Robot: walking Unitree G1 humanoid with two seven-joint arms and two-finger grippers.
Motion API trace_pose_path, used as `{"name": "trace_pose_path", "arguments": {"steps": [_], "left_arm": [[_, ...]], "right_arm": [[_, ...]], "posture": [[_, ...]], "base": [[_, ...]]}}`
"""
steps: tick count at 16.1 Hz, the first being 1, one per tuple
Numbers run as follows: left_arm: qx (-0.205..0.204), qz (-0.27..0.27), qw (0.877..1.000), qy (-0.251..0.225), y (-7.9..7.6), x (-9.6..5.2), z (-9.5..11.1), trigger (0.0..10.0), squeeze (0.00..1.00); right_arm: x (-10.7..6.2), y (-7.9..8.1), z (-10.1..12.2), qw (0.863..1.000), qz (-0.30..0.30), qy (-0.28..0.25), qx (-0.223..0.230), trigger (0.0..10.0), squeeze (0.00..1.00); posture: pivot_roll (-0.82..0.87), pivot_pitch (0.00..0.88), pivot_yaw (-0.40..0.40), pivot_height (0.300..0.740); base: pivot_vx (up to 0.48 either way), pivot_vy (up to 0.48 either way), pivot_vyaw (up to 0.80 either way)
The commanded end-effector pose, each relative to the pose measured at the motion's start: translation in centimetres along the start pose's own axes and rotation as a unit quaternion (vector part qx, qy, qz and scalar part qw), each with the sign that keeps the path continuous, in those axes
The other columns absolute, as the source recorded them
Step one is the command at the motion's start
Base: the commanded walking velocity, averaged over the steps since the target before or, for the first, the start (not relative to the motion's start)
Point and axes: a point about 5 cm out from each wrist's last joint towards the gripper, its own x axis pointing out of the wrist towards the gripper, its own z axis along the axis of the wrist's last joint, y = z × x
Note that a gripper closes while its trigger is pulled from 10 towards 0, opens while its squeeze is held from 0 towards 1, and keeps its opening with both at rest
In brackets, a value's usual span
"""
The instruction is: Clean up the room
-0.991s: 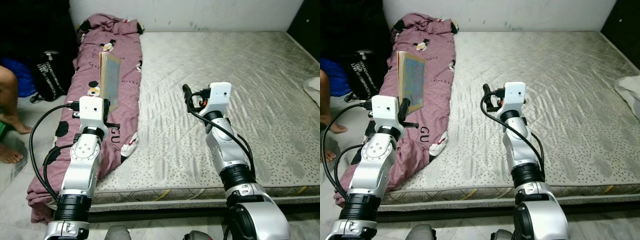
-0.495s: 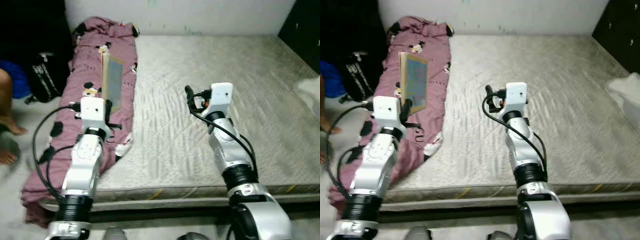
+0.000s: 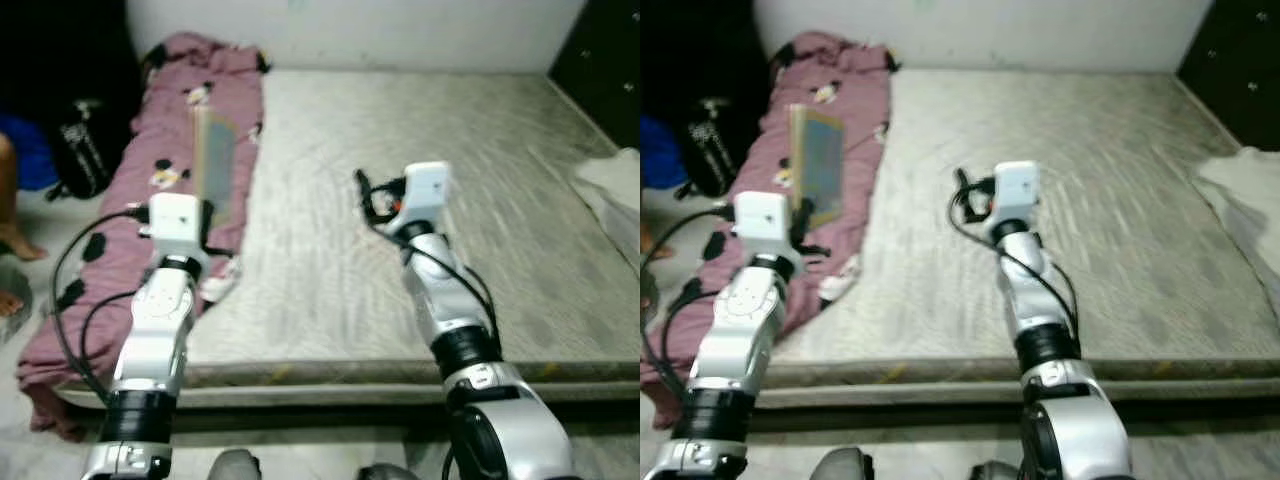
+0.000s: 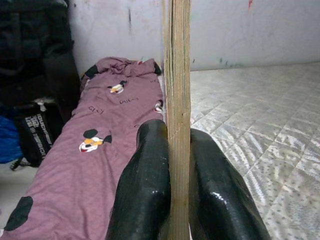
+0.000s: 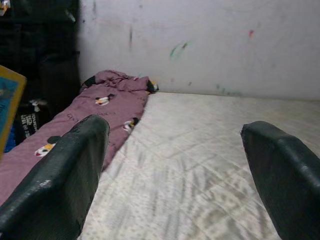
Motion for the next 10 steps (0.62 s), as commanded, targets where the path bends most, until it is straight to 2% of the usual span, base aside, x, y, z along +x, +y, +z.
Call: {"name": "trace_pose_path", "arguments": {"steps": [1,3,4,10], "left_arm": [[-0.004,-0.010,1.000,-0.028,-0.67,0.35,1.24,10.0,0.00],[-0.004,-0.011,0.999,-0.031,-0.76,0.40,1.29,10.0,0.00],[-0.021,-0.009,0.999,-0.041,-0.79,0.34,1.41,10.0,0.00],[-0.027,-0.027,0.998,-0.056,-0.87,0.21,1.79,10.0,0.00]], "right_arm": [[-0.02,-1.05,0.18,1.000,-0.013,-0.001,-0.007,10.0,0.00],[0.04,-1.09,0.15,1.000,-0.012,0.000,-0.008,10.0,0.00],[0.05,-1.08,0.13,1.000,-0.011,0.000,-0.009,10.0,0.00],[0.06,-0.97,0.23,1.000,-0.007,-0.006,-0.016,10.0,0.00]], "posture": [[0.07,0.000,0.014,0.740],[0.07,0.000,0.012,0.740],[0.07,0.000,0.011,0.740],[0.07,0.000,0.010,0.740]], "base": [[0.000,-0.349,0.00],[0.000,-0.332,0.00],[0.000,0.000,0.00],[0.000,0.000,0.00]]}}
